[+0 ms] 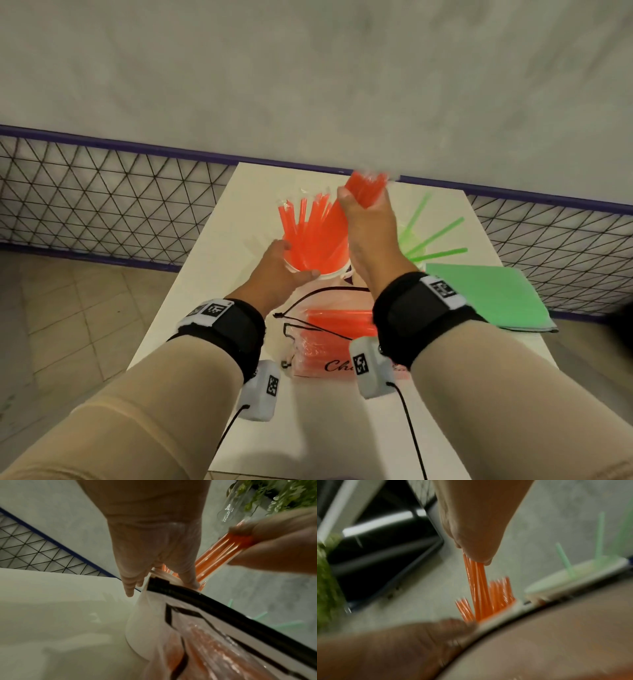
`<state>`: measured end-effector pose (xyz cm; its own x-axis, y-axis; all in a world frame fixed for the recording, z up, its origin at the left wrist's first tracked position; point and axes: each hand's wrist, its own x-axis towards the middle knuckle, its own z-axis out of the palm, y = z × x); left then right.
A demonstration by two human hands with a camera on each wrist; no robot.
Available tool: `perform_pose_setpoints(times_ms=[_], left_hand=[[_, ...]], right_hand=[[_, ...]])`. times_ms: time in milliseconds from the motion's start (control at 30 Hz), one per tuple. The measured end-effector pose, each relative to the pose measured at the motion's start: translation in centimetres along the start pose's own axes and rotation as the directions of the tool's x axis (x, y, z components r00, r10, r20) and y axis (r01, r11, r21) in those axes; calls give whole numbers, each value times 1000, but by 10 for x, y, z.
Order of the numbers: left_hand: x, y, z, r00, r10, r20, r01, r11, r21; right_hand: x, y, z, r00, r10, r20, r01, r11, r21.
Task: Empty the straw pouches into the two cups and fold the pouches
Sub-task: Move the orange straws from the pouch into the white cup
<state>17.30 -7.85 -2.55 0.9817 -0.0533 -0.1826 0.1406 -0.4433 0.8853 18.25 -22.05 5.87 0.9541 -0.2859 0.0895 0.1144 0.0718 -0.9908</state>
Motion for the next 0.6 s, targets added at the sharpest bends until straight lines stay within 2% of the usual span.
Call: perform_pose_setpoints(times_ms=[100, 200, 267, 300, 333, 400, 433, 467, 533, 600], left_hand=[[-1, 0, -2, 1000, -20, -1, 20, 999, 27], [0, -3, -3, 1000, -23, -6, 23, 999, 35], [0, -3, -3, 1000, -26, -13, 27, 999, 30], [0, -3, -3, 1000, -27, -14, 27, 999, 28], [0, -3, -3, 999, -28, -15, 29, 999, 28], [1, -4, -3, 1000, -26, -17, 26, 999, 29], [1, -4, -3, 1000, -21, -20, 22, 999, 31], [2, -4, -3, 1000, -18, -21, 19, 999, 30], [3, -6, -3, 1000, -20, -20, 20, 1000, 18], [3, -5, -3, 1000, -24, -16, 24, 1000, -1]], right_hand=[[-1, 34, -2, 999, -3, 54, 19, 955, -295], [4, 54, -6, 992, 13, 128, 67, 797, -600], [5, 56, -6, 992, -20, 124, 90, 803, -589], [5, 54, -6, 989, -86, 122, 141, 810, -569], [6, 52, -6, 973, -183, 144, 232, 779, -582], [9, 50, -4, 893, -361, 270, 443, 591, -674], [11, 49, -3, 854, -387, 347, 508, 480, -715], [12, 48, -1, 836, -353, 420, 539, 390, -746], [14, 47, -1, 831, -153, 536, 557, 259, -789], [16, 48, -5, 820, 46, 571, 557, 166, -814]])
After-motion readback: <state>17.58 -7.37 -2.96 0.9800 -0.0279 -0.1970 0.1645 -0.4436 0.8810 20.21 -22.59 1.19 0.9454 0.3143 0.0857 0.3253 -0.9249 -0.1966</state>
